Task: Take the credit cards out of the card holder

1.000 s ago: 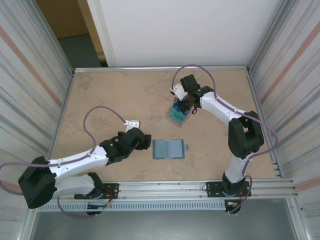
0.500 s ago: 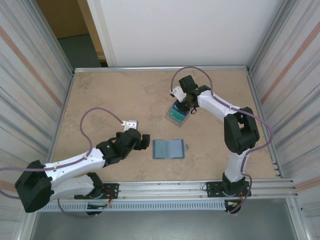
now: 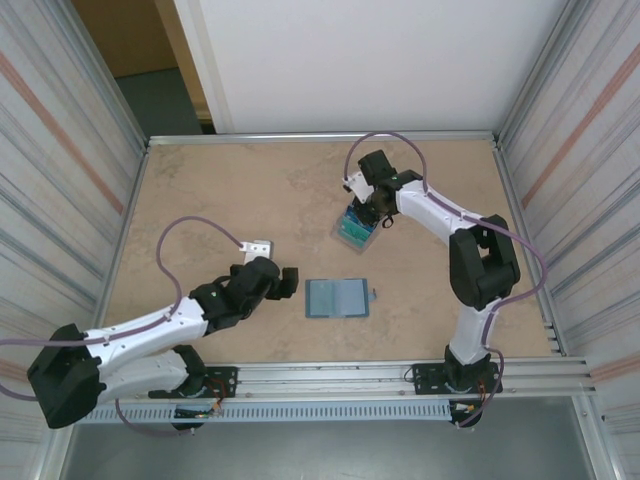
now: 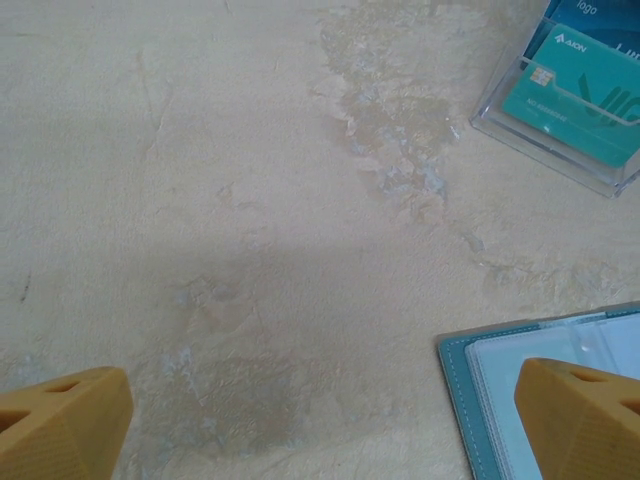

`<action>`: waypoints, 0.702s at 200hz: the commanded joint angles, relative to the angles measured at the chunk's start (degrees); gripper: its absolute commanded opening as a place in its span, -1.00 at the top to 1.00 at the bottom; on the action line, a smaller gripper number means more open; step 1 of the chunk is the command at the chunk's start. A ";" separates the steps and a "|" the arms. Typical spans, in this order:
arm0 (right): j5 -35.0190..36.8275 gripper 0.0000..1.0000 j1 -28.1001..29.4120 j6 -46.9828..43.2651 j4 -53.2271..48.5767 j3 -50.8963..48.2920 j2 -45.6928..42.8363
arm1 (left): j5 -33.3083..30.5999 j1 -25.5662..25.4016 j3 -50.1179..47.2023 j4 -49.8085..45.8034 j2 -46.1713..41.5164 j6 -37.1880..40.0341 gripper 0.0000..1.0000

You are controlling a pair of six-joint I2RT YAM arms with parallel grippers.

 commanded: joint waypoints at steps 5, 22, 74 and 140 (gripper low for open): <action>4.32 0.48 1.99 11.81 -1.76 -0.82 -6.67 | -2.87 0.70 -0.87 -0.96 -2.06 -2.12 -0.97; 5.21 0.43 3.81 19.45 -3.17 -2.28 -9.39 | -3.82 0.76 -1.23 -0.50 -2.58 -2.55 -0.97; 8.72 0.27 14.39 37.01 -4.82 -10.87 -16.92 | -6.78 1.54 -2.53 0.91 -2.99 -4.52 -0.97; 11.66 0.11 27.61 55.64 -3.80 -19.71 -17.98 | -9.45 3.24 -5.32 1.99 -4.91 -8.54 -0.97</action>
